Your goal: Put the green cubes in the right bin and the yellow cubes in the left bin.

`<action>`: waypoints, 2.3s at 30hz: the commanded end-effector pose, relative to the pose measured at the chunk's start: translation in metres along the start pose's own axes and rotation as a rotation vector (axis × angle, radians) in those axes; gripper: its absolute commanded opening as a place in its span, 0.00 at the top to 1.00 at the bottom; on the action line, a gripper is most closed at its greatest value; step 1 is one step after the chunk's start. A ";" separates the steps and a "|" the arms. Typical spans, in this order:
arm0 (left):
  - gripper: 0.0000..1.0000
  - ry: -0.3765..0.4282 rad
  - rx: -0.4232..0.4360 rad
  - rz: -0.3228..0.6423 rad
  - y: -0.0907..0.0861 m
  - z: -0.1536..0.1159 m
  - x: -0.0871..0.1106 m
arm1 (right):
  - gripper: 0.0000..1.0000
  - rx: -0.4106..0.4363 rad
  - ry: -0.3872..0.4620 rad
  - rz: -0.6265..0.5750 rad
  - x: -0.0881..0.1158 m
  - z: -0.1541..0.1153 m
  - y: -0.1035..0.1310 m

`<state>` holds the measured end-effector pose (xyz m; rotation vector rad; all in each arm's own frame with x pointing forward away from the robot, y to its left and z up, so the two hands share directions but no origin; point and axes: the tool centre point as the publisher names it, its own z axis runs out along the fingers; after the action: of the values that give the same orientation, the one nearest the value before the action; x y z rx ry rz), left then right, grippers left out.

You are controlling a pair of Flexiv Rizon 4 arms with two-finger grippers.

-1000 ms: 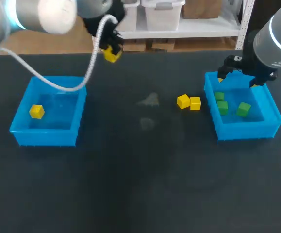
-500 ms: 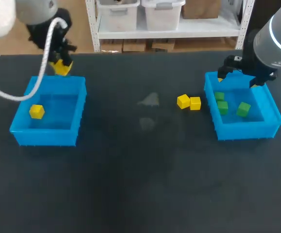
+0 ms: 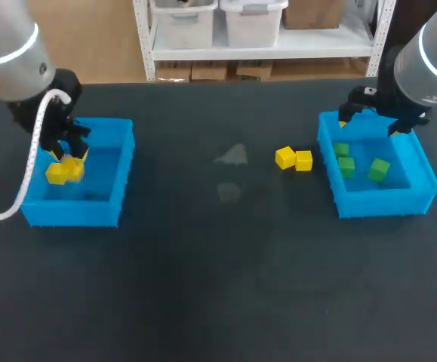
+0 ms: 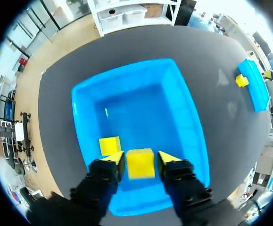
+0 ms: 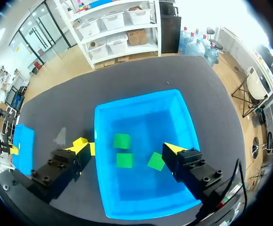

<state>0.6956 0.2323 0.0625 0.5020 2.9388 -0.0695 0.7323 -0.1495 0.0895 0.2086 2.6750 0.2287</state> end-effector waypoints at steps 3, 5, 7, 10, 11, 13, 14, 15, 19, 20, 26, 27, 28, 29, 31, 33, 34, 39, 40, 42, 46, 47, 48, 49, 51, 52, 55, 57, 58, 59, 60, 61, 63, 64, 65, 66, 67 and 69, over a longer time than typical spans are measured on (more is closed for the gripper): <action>0.00 -0.154 -0.002 0.079 0.001 -0.006 -0.020 | 0.00 0.001 -0.007 0.001 0.002 -0.001 -0.001; 0.00 -0.156 -0.004 0.127 -0.002 -0.010 -0.034 | 0.00 0.001 -0.007 0.001 0.002 -0.001 -0.001; 0.00 -0.166 -0.001 0.169 -0.008 -0.015 -0.051 | 0.00 0.001 -0.007 0.001 0.002 -0.001 -0.001; 0.00 -0.198 0.017 0.233 -0.024 -0.022 -0.080 | 0.00 0.001 -0.007 0.001 0.002 -0.001 -0.001; 0.00 -0.208 0.024 0.259 -0.033 -0.025 -0.090 | 0.00 0.001 -0.007 0.001 0.002 -0.001 -0.001; 0.00 -0.225 0.040 0.311 -0.049 -0.028 -0.106 | 0.00 0.001 -0.007 0.001 0.002 -0.001 -0.001; 0.00 -0.231 0.050 0.333 -0.057 -0.028 -0.114 | 0.00 0.001 -0.007 0.001 0.002 -0.001 -0.001; 0.00 -0.237 0.059 0.360 -0.066 -0.028 -0.122 | 0.00 0.001 -0.007 0.001 0.002 -0.001 -0.001; 0.00 -0.262 0.102 0.441 -0.101 -0.026 -0.146 | 0.00 0.001 -0.007 0.001 0.002 -0.001 -0.001; 0.00 -0.263 0.112 0.462 -0.109 -0.025 -0.150 | 0.00 0.001 -0.007 0.001 0.002 -0.001 -0.001; 0.00 -0.248 0.176 0.599 -0.152 -0.016 -0.163 | 0.00 0.001 -0.007 0.001 0.002 -0.001 -0.001; 0.00 -0.244 0.184 0.617 -0.158 -0.014 -0.164 | 0.00 0.001 -0.007 0.001 0.002 -0.001 -0.001; 0.00 -0.240 0.190 0.633 -0.163 -0.012 -0.164 | 0.00 0.001 -0.007 0.001 0.002 -0.001 -0.001; 0.00 -0.235 0.196 0.651 -0.168 -0.009 -0.165 | 0.00 0.001 -0.007 0.001 0.002 -0.001 -0.001; 0.00 -0.220 0.202 0.693 -0.179 -0.004 -0.165 | 0.00 0.001 -0.007 0.001 0.002 -0.001 -0.001; 0.00 -0.205 0.207 0.735 -0.190 0.001 -0.164 | 0.00 0.001 -0.007 0.001 0.002 -0.001 -0.001; 0.00 -0.197 0.213 0.755 -0.196 0.003 -0.163 | 0.00 0.001 -0.007 0.001 0.002 -0.001 -0.001; 0.00 -0.164 0.232 0.860 -0.227 0.016 -0.157 | 0.00 0.001 -0.007 0.001 0.002 -0.001 -0.001; 0.00 -0.160 0.239 0.871 -0.233 0.018 -0.156 | 0.00 0.001 -0.007 0.001 0.002 -0.001 -0.001; 0.00 -0.150 0.253 0.902 -0.245 0.021 -0.154 | 0.00 0.001 -0.007 0.001 0.002 -0.001 -0.001; 0.00 -0.128 0.268 0.956 -0.262 0.030 -0.149 | 0.00 0.001 -0.007 0.001 0.002 -0.001 -0.001; 0.00 -0.121 0.270 0.966 -0.266 0.031 -0.147 | 0.00 0.001 -0.007 0.001 0.002 -0.001 -0.001; 0.00 -0.115 0.271 0.976 -0.269 0.033 -0.146 | 0.00 0.001 -0.007 0.001 0.002 -0.001 -0.001; 0.00 -0.109 0.273 0.984 -0.271 0.035 -0.145 | 0.00 0.001 -0.007 0.001 0.002 -0.001 -0.001; 0.00 -0.100 0.277 0.992 -0.275 0.039 -0.144 | 0.00 0.001 -0.007 0.001 0.002 -0.001 -0.001; 0.00 -0.097 0.278 0.994 -0.277 0.041 -0.143 | 0.00 0.001 -0.007 0.001 0.002 -0.001 -0.001; 0.00 -0.085 0.279 0.993 -0.282 0.048 -0.144 | 0.00 0.001 -0.007 0.001 0.002 -0.001 -0.001; 0.00 -0.075 0.278 0.994 -0.285 0.052 -0.146 | 0.00 0.001 -0.007 0.001 0.002 -0.001 -0.001; 0.00 -0.070 0.276 0.993 -0.286 0.054 -0.147 | 0.00 0.001 -0.007 0.001 0.002 -0.001 -0.001; 0.00 -0.065 0.273 0.990 -0.287 0.055 -0.148 | 0.00 0.001 -0.007 0.001 0.002 -0.001 -0.001; 0.00 -0.061 0.271 0.984 -0.288 0.057 -0.150 | 0.00 0.001 -0.007 0.001 0.002 -0.001 -0.001; 0.00 -0.059 0.268 0.981 -0.288 0.057 -0.151 | 0.00 0.001 -0.007 0.001 0.002 -0.001 -0.001; 0.00 -0.055 0.261 0.975 -0.290 0.061 -0.155 | 0.00 0.001 -0.007 0.001 0.002 -0.001 -0.001; 0.00 -0.054 0.260 0.973 -0.292 0.062 -0.156 | 0.00 0.001 -0.007 0.001 0.002 -0.001 -0.001; 0.00 -0.053 0.255 0.970 -0.293 0.062 -0.157 | 0.00 0.001 -0.007 0.001 0.002 -0.001 -0.001; 0.00 -0.053 0.253 0.968 -0.296 0.063 -0.159 | 0.00 0.001 -0.007 0.001 0.002 -0.001 -0.001; 0.00 -0.051 0.252 0.967 -0.298 0.064 -0.160 | 0.00 0.001 -0.007 0.001 0.002 -0.001 -0.001; 0.00 -0.048 0.249 0.968 -0.302 0.065 -0.161 | 0.00 0.001 -0.007 0.001 0.002 -0.001 -0.001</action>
<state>0.7482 -0.1005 0.0325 1.8032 2.3005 -0.3351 0.7323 -0.1495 0.0895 0.2087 2.6750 0.2286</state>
